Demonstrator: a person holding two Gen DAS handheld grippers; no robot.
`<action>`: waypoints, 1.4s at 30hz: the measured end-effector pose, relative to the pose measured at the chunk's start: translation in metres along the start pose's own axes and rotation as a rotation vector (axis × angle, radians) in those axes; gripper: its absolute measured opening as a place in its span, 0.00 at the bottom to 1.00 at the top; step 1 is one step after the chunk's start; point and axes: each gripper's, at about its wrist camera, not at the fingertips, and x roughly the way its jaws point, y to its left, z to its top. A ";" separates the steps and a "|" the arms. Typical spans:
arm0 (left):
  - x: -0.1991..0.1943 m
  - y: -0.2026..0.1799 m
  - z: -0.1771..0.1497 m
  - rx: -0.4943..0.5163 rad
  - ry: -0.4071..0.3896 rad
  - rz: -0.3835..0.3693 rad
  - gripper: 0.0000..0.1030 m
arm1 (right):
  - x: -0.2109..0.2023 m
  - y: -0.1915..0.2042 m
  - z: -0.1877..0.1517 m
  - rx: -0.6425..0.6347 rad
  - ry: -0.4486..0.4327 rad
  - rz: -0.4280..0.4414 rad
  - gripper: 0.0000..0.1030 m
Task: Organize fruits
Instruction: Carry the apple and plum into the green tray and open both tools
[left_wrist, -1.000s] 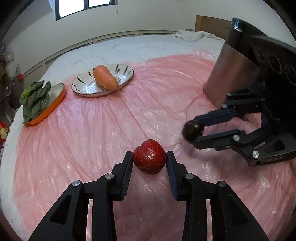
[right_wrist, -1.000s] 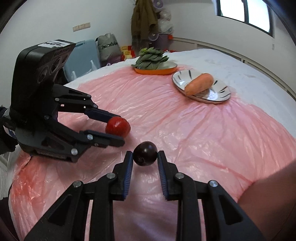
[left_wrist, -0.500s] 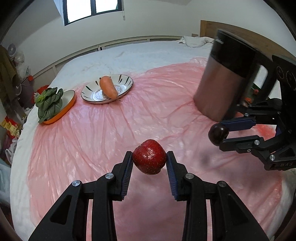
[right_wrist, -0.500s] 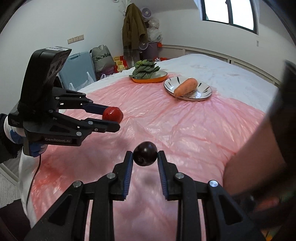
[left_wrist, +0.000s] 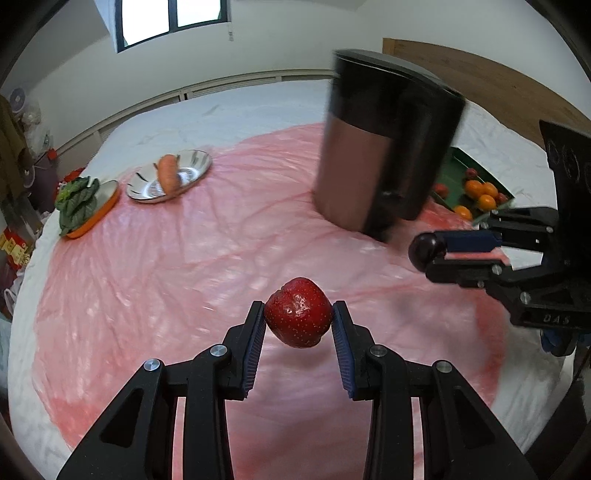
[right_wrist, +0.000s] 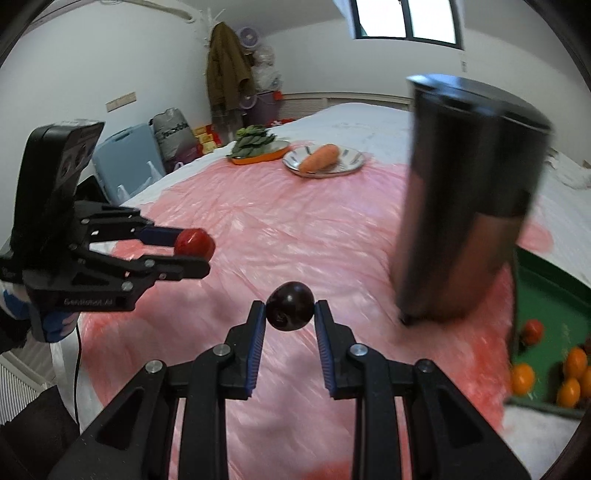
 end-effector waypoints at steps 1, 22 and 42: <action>0.000 -0.009 0.000 0.003 0.005 -0.007 0.30 | -0.005 -0.005 -0.004 0.007 0.000 -0.011 0.44; 0.029 -0.171 0.032 0.130 0.050 -0.151 0.30 | -0.098 -0.125 -0.083 0.171 -0.032 -0.209 0.44; 0.119 -0.240 0.106 0.090 0.007 -0.163 0.30 | -0.093 -0.239 -0.092 0.324 -0.184 -0.425 0.44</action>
